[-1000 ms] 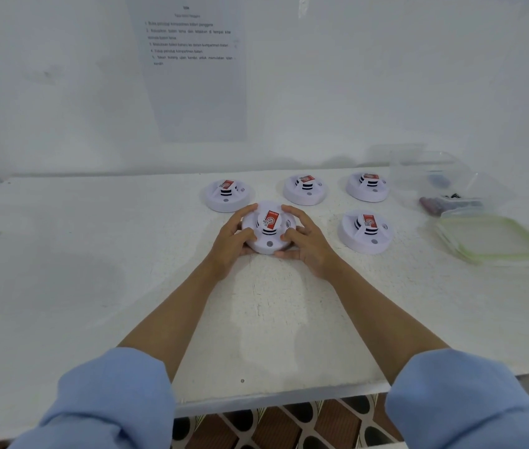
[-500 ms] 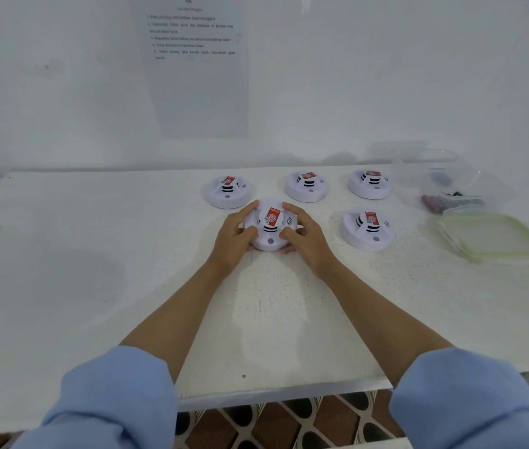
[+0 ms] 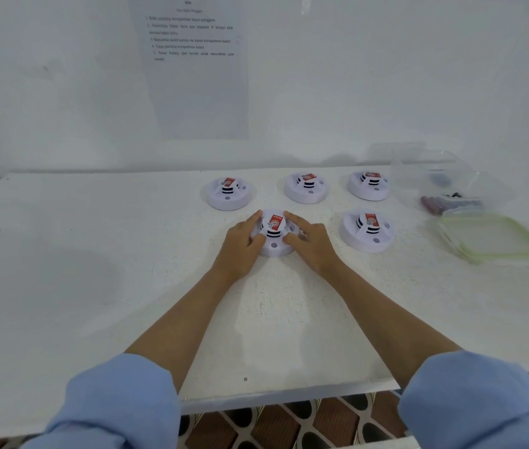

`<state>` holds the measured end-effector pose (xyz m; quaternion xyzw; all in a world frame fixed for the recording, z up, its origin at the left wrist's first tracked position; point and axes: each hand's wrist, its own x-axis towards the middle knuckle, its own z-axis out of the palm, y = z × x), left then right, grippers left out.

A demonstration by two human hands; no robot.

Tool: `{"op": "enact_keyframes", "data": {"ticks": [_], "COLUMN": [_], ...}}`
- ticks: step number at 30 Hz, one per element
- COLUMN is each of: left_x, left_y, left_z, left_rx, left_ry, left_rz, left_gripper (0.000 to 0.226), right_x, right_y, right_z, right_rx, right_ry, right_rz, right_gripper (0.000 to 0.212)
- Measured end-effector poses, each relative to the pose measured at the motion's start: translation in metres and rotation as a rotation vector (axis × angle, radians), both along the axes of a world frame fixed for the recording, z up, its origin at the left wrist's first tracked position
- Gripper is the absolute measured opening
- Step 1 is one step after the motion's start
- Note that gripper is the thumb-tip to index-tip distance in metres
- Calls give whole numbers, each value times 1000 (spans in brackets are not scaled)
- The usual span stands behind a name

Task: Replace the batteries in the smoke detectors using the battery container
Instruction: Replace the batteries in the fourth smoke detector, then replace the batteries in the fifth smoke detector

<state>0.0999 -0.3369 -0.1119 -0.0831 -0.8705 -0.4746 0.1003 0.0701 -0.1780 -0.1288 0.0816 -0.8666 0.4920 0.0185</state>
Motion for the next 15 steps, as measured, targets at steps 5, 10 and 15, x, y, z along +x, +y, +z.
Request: {"op": "enact_keyframes", "data": {"ticks": [5,10,15], "left_x": [0,3,-8], "left_y": [0,-3,-28], "left_z": [-1,6,25], "left_rx": [-9,75,163], "left_ry": [-34,-40,31], "left_rz": [7,26,192], "left_gripper": [44,51,61], "right_x": [13,10,-17], "right_y": [-4,-2,-10], "right_z": [16,27,73], "right_rx": [71,-22,-188], "right_ry": [-6,2,39], "right_rz": [-22,-27,12], "right_gripper": [57,49,59]}}
